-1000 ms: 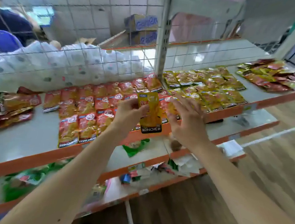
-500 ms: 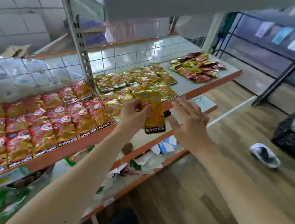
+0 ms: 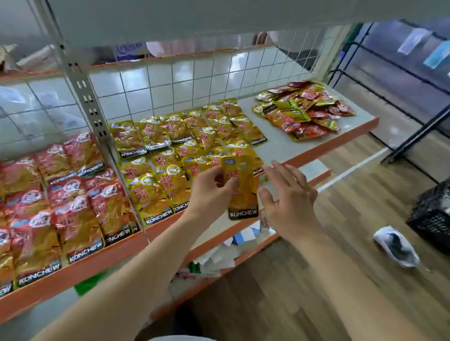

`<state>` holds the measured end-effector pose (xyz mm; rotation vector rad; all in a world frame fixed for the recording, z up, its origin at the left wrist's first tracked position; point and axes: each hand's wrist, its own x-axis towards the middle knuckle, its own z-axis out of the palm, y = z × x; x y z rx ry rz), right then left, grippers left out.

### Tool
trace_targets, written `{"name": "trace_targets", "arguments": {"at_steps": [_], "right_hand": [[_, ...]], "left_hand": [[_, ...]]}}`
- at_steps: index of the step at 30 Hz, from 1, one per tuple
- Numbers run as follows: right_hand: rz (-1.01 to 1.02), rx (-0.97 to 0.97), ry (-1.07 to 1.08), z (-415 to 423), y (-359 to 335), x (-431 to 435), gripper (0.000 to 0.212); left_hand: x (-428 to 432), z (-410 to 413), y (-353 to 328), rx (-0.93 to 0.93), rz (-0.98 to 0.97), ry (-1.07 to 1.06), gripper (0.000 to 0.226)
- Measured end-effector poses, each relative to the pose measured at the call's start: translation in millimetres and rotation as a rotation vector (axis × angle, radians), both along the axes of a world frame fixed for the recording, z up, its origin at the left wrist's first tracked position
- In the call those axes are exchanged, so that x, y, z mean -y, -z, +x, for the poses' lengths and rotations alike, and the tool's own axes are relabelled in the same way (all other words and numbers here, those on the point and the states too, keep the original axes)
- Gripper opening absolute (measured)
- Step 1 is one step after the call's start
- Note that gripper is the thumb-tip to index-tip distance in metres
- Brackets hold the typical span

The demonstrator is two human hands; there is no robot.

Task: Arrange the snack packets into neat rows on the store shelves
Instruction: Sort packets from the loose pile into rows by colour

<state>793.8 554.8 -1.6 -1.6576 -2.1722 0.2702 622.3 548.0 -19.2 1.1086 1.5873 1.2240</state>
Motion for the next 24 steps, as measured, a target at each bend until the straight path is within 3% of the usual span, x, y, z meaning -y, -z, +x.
{"name": "trace_targets", "arguments": {"at_steps": [8,14,24], "right_hand": [[-0.013,0.024,-0.04,10,17,-50,0.05],[0.0,0.008,-0.093,24,25,-99,0.055],[-0.033,0.003,-0.365,43,37,-199,0.048]], "left_hand": [[-50,10,1,-0.003,0.01,0.02,0.009],[-82,32,8,0.012,-0.011,-0.041,0.049],[-143,66,14,-0.105,-0.047,-0.295,0.052]]}}
